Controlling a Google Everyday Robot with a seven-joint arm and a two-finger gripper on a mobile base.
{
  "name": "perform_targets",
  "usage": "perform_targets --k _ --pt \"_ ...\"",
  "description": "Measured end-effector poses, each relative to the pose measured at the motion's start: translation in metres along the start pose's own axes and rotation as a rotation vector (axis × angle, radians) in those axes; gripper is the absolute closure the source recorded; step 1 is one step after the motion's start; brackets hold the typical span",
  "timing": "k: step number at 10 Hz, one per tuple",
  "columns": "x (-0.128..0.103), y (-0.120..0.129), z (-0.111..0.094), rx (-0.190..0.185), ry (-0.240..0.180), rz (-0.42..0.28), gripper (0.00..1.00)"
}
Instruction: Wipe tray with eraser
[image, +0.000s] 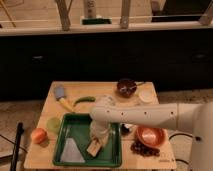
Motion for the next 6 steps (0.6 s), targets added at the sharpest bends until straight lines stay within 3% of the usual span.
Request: perform_targets --k 2,6 --pt "0.023 0.013 -0.006 0.008 0.018 0.059 1.00" --pt "0.069 -0.015 -0.025 0.025 0.050 0.100 1.00"
